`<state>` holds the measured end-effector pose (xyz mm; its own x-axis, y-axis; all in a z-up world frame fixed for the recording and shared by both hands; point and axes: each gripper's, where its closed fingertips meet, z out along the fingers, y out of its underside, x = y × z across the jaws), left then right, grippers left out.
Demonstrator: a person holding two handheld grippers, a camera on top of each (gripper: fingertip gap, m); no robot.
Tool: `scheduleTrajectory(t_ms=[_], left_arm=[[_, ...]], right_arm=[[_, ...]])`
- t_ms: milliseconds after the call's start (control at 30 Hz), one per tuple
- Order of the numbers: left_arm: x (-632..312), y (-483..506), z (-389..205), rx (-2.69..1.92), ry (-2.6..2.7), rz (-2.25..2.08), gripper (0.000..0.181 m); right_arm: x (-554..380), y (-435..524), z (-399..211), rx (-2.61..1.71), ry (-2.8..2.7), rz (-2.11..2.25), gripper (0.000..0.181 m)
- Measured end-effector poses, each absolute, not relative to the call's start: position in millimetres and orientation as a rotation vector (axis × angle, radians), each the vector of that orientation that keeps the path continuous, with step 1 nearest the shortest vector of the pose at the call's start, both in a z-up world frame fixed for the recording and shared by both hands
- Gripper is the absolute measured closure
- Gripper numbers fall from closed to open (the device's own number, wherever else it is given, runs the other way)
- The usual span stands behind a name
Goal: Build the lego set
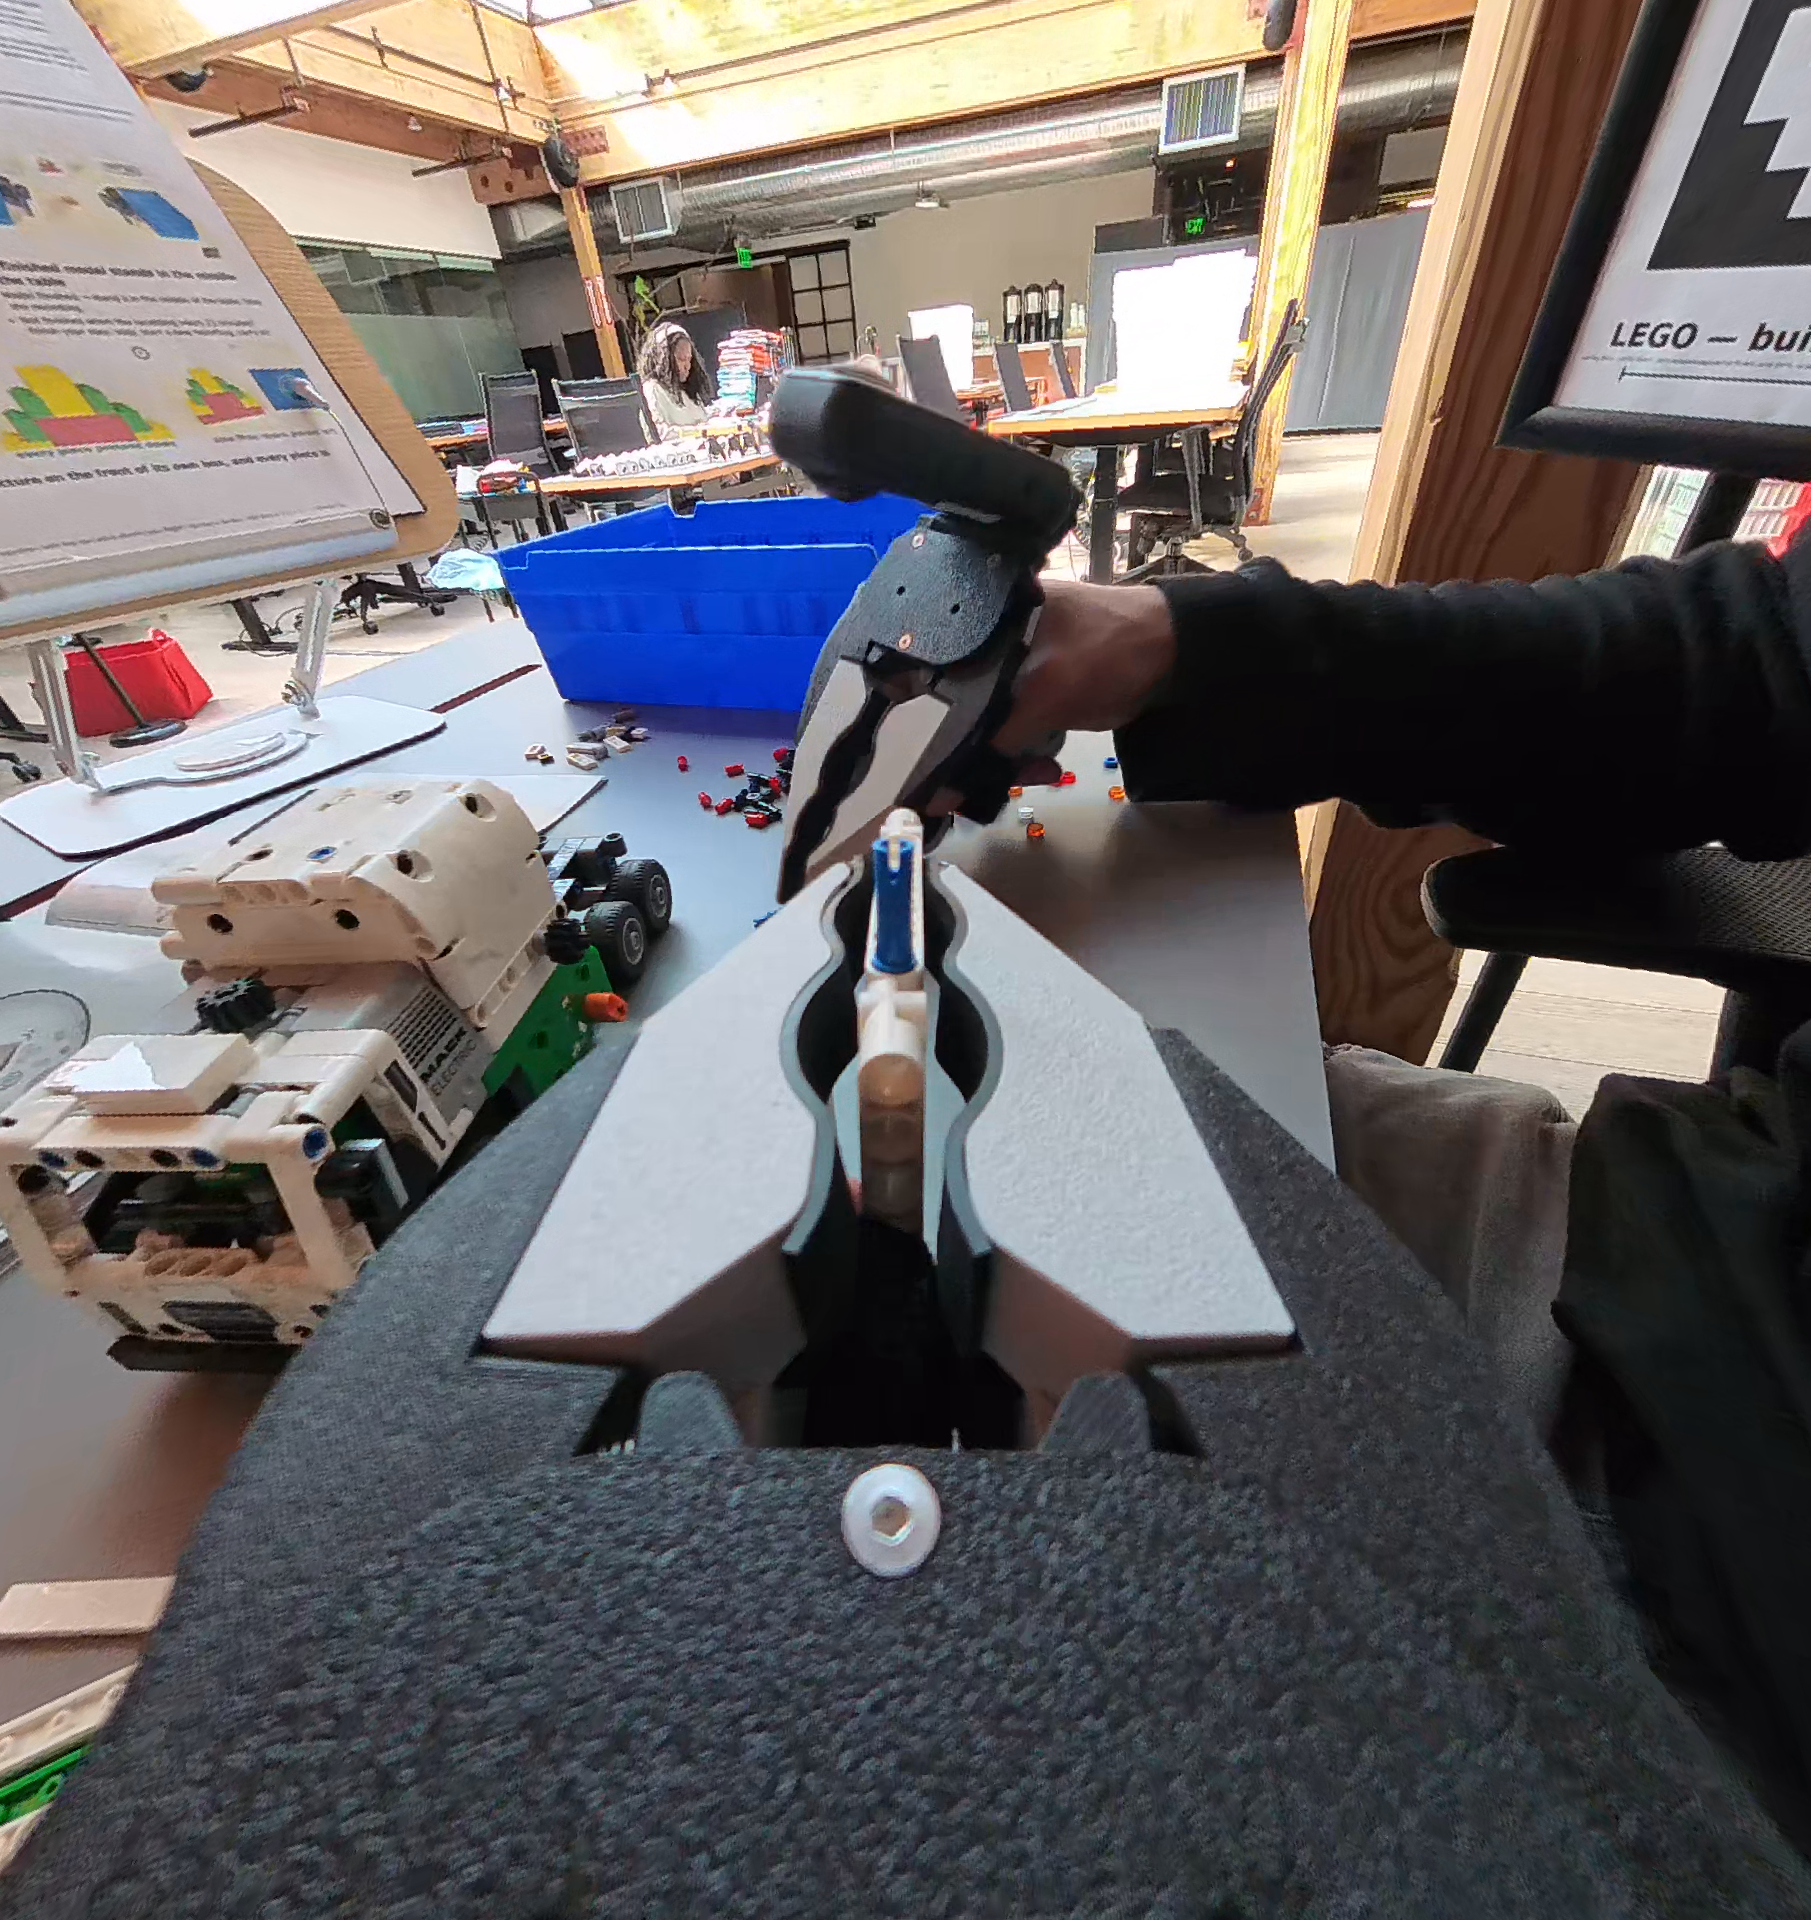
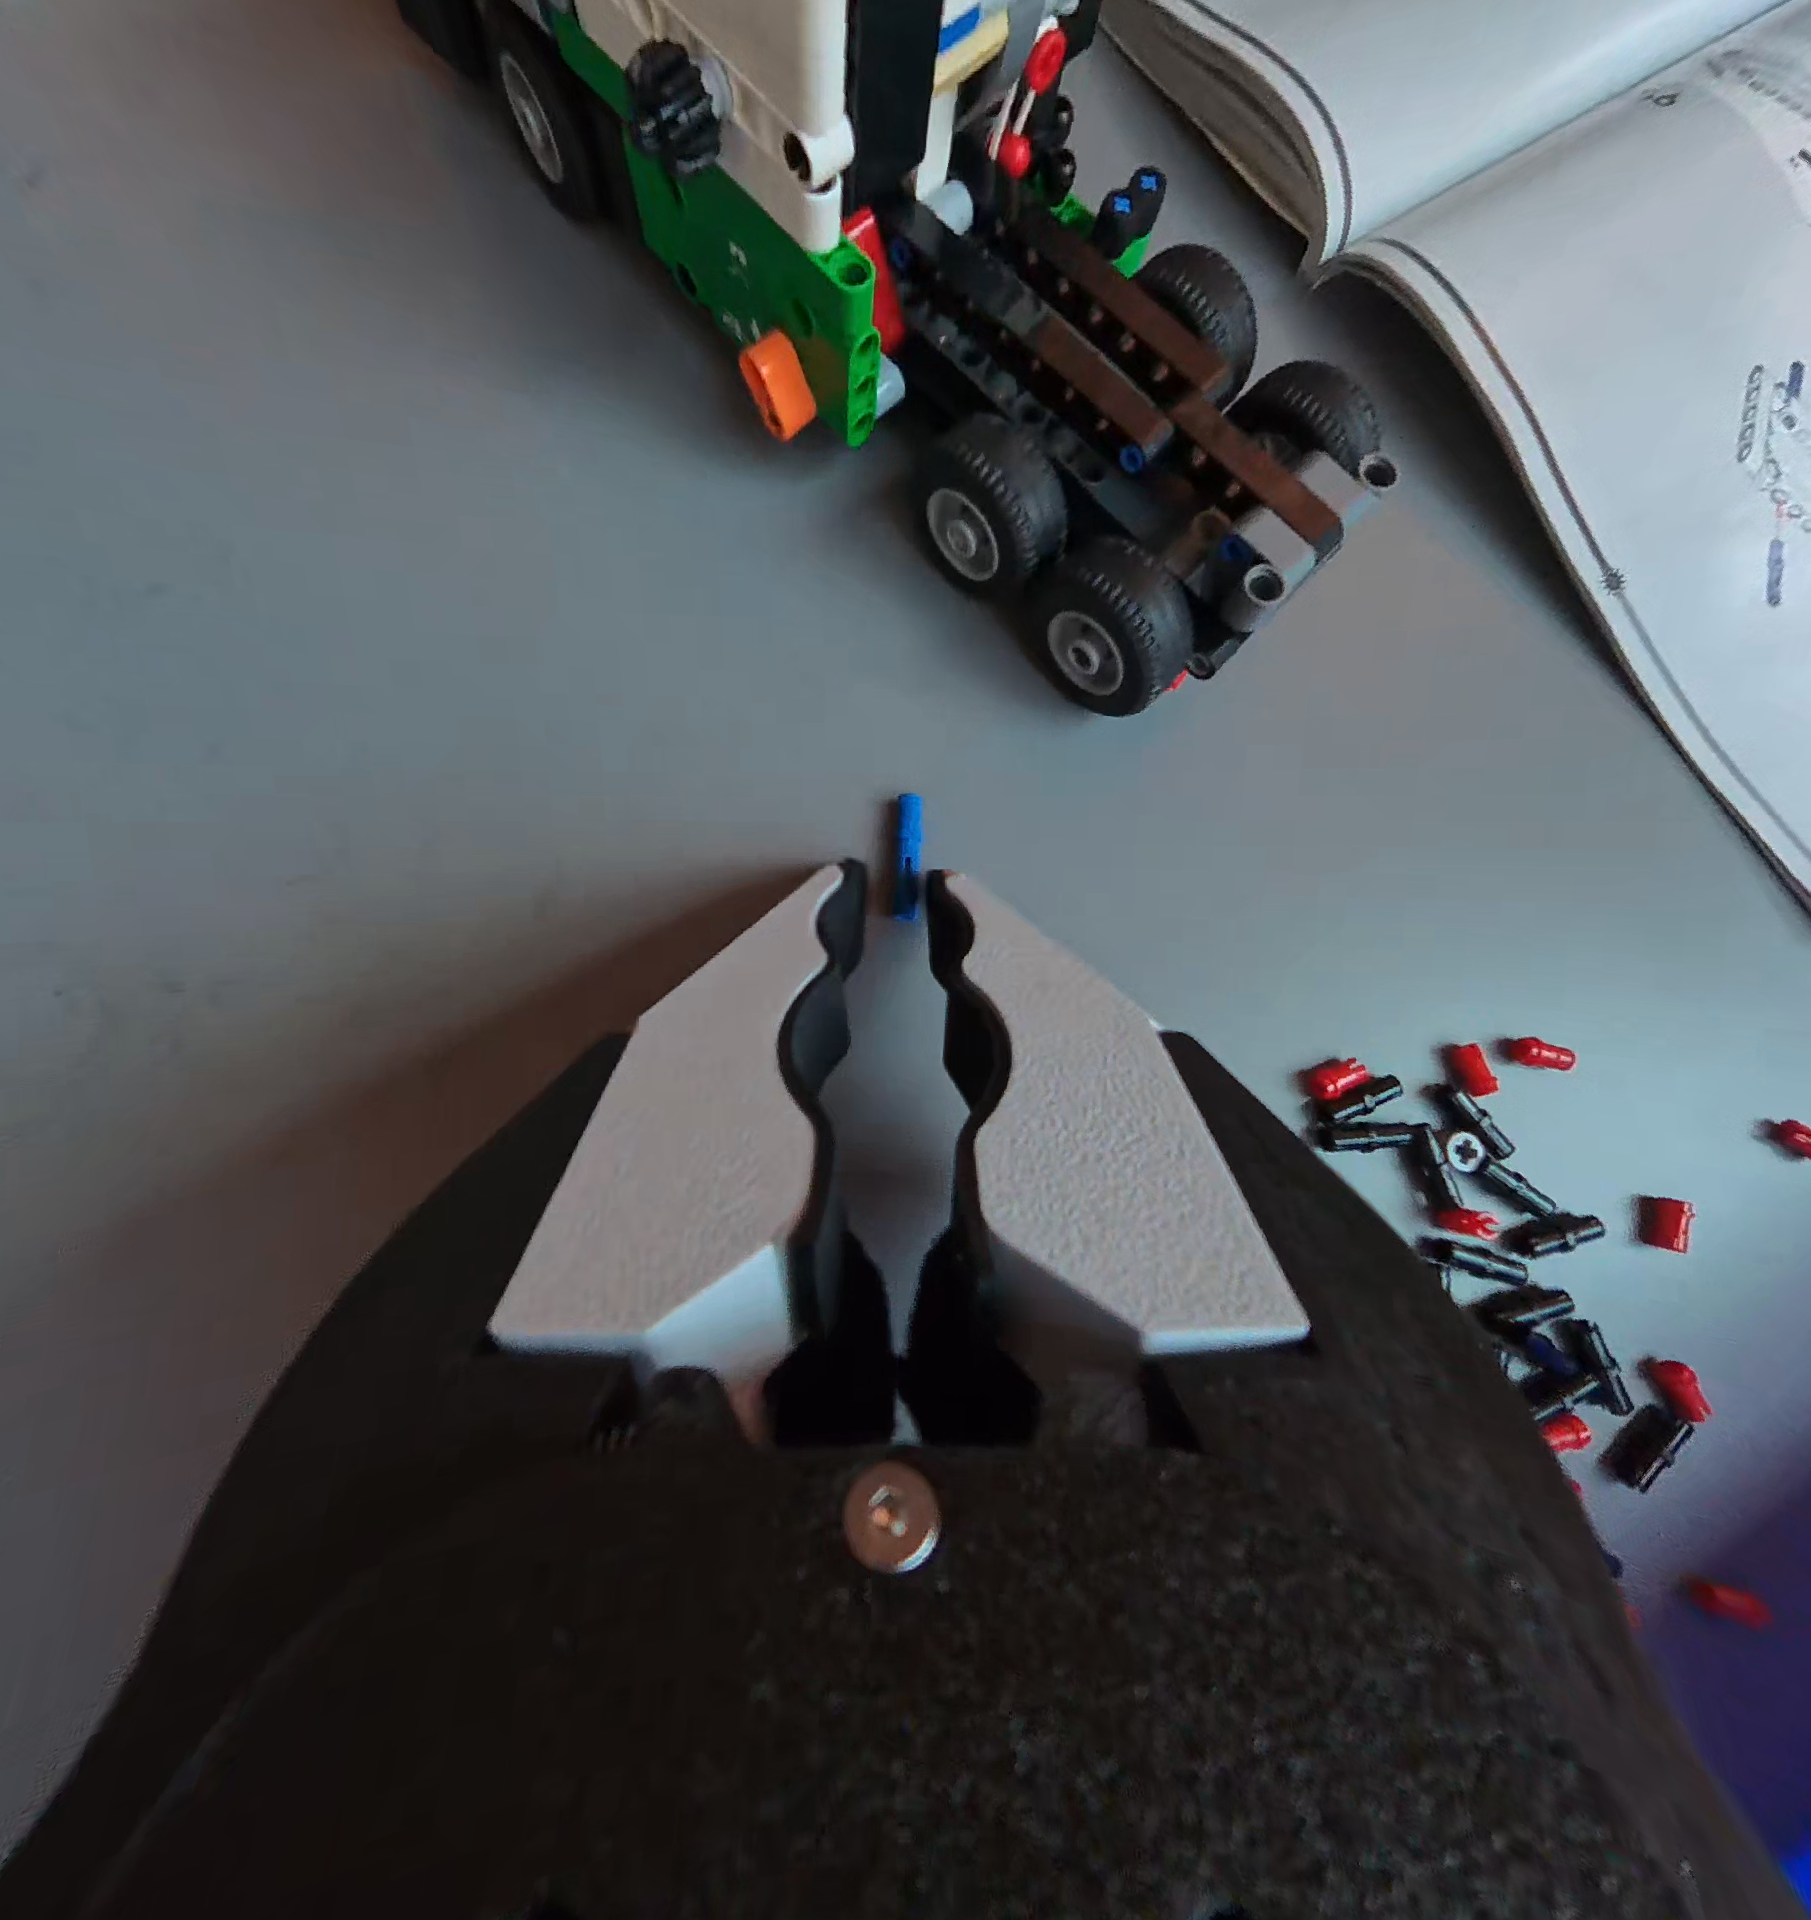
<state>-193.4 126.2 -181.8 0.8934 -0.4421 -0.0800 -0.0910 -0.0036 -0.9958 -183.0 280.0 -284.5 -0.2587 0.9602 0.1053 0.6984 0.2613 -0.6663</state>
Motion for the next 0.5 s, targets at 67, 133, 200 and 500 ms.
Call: scheduleTrajectory(t_ms=[67,133,200,500], left_arm=[[-193.0,126.0,-181.7,-1.563,0.432,-0.289,0.175],[-193.1,125.8,-181.5,-1.561,0.432,-0.285,0.175],[-193.4,125.5,-180.8,-1.556,0.429,-0.28,0.175],[-193.9,124.9,-179.7,-1.547,0.427,-0.264,0.175]], right_arm=[[-183.8,280.9,-285.3,-1.483,-2.054,0.666,0.178],[-179.7,280.3,-285.5,-1.516,-2.133,0.606,0.178],[-169.5,271.2,-276.5,-1.523,-2.302,0.548,0.178],[-66.4,266.0,-259.7,-1.464,-3.056,-0.743,0.178]])
